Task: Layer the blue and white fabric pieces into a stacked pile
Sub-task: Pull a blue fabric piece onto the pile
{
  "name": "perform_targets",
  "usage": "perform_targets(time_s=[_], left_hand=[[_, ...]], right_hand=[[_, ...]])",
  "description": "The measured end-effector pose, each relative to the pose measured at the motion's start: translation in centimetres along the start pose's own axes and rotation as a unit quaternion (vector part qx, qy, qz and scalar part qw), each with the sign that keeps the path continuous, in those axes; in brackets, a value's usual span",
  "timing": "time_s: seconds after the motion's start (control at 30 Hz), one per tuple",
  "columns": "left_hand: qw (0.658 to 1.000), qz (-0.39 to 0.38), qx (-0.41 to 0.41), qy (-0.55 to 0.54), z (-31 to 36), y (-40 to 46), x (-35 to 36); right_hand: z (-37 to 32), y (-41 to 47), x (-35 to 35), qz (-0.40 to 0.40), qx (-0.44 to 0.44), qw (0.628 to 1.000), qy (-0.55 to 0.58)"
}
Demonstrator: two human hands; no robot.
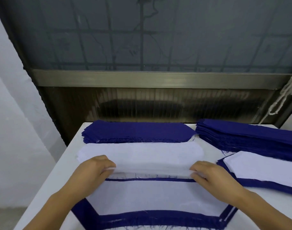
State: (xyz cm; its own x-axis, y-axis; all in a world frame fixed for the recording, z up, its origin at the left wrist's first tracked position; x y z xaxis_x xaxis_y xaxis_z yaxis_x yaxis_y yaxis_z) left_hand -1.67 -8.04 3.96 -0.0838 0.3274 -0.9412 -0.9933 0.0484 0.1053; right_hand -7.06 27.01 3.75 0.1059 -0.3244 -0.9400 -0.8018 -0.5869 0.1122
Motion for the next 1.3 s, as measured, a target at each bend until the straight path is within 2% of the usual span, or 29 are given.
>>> perform_targets(time_s=[0.13, 0.23, 0.3, 0.4, 0.5, 0.57, 0.67, 0.73, 0.93, 1.03, 1.2, 1.3], left_hand=[[0.979, -0.156, -0.01, -0.131, 1.0, -2.7, -1.3], [0.963, -0.197, -0.003, -0.187, 1.9, -3.0, -2.2], [0.969, -0.156, -0.014, -0.192, 2.2, -2.2, -2.6], [0.985, 0.008, -0.035, -0.166, 2.5, -1.0, -3.8], [0.981, 0.125, 0.004, -0.146, 2.9, -1.8, -4.8], [0.987, 0.121, 0.054, -0.094, 3.0, -3.0, -4.1], [0.988, 0.062, 0.137, -0.035, 3.5, -5.0, -1.0], [0.986, 0.039, 0.157, -0.03, 3.4, -6.0, 1.2], [0.988, 0.041, 0.147, -0.037, 2.3, -6.5, 2.3], [0.988, 0.012, 0.145, -0.042, 2.5, -6.6, 2.2], [0.99, -0.064, 0.085, -0.095, 2.1, -6.3, 2.4], [0.989, -0.077, 0.077, -0.098, 2.2, -5.4, 2.3]], right_hand=[[0.3, -3.4, -0.9, -0.145, 0.06, 0.97, 0.184], [0.2, -4.0, -1.9, -0.185, 0.081, 0.953, 0.225], [0.4, -3.3, -2.6, -0.135, 0.104, 0.961, 0.219], [0.7, -2.5, -3.9, -0.003, 0.112, 0.979, 0.173], [-0.3, -3.2, -5.2, 0.147, 0.033, 0.987, 0.05], [-0.9, -4.6, -4.6, 0.207, -0.058, 0.976, -0.029], [-0.8, -6.7, -1.3, 0.202, -0.135, 0.966, -0.091], [-0.5, -7.4, 0.7, 0.192, -0.16, 0.962, -0.113], [-0.2, -7.6, 1.3, 0.195, -0.154, 0.964, -0.098], [-0.6, -7.7, 1.1, 0.175, -0.158, 0.968, -0.09], [-0.7, -7.6, 0.8, 0.123, -0.121, 0.984, -0.044], [-0.5, -6.9, 0.9, 0.096, -0.103, 0.988, -0.065]])
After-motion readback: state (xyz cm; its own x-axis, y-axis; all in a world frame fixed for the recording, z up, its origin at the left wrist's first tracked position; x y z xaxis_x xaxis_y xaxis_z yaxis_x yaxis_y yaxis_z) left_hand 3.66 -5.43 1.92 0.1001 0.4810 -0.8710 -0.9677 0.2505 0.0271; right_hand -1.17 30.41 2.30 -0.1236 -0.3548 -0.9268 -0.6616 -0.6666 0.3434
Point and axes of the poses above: each hand's wrist, its own y-axis towards the middle knuckle, its own x-axis out of the palm, z = x × y, the point moved 6 cm from there along y, towards the middle knuckle, and after that the axes turned 2 degrees about -x, right-handed, at the moved point
